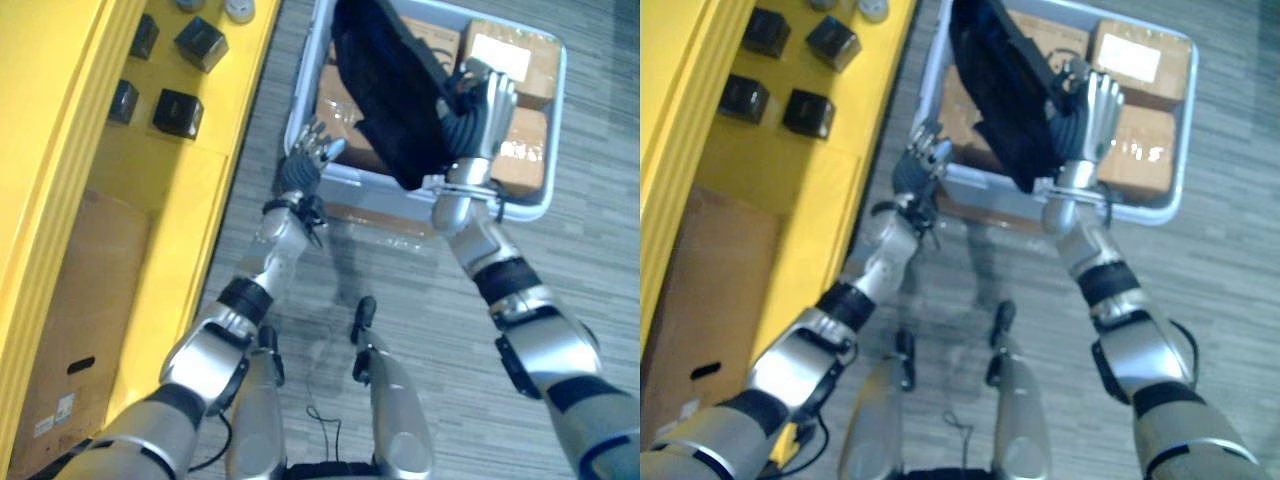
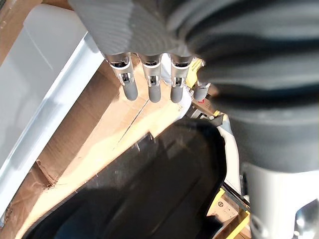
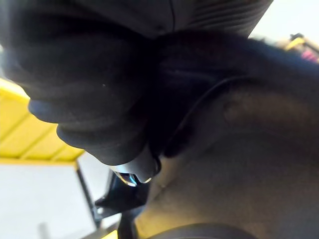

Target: Walk over and take plastic housings, then place them on the shelf

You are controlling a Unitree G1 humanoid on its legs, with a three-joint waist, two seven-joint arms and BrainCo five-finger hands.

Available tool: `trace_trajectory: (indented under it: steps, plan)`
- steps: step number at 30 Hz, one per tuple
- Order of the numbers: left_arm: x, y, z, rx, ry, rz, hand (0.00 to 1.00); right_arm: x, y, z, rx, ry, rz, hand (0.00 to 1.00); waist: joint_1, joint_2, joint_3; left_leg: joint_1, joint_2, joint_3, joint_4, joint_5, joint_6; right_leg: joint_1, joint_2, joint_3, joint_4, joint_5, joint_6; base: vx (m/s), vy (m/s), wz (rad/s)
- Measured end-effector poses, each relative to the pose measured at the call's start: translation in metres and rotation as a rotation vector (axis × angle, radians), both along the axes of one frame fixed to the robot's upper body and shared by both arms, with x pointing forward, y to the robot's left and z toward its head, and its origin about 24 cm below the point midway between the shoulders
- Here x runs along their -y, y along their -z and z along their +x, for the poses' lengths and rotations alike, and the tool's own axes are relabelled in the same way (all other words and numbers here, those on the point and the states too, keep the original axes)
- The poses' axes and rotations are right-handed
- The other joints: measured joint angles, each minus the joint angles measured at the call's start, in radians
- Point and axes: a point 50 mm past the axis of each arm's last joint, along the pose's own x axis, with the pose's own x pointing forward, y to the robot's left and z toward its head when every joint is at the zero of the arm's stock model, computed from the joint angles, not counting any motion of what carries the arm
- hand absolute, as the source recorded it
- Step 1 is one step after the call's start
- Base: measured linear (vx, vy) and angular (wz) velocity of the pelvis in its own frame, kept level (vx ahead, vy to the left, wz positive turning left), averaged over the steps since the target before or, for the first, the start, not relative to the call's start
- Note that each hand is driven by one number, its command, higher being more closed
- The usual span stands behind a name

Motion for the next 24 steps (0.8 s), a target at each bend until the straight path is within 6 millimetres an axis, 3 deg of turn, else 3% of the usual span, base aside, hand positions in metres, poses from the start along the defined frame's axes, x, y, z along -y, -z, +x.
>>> trace_trajectory:
  steps: [7,15,24]
  plan:
    - [-0.015,-0.004,0.004,0.003,-0.076,0.002,0.0,0.024,-0.027,-0.004,0.094,0.075,0.087,1.0,0.001,0.0,0.0,-0.005,0.002,-0.001,0.012,-0.002,0.003,0.0,0.001,0.001,0.001,0.0,0.0,0.0,0.0,0.0]
    - [-0.032,-0.004,0.009,-0.062,-0.191,0.056,0.0,0.033,-0.041,-0.008,0.165,0.082,0.115,1.0,0.003,0.0,0.0,-0.02,0.002,-0.001,0.016,-0.003,0.003,-0.015,0.001,0.001,0.002,0.003,-0.002,0.0,0.0,0.0]
    - [-0.024,0.016,0.011,-0.213,-0.015,-0.084,0.0,0.022,-0.056,-0.015,0.249,0.0,0.102,1.0,0.005,0.0,0.0,-0.016,0.002,0.001,0.018,-0.003,0.004,-0.011,0.001,0.003,0.002,0.003,-0.002,0.0,0.0,0.0]
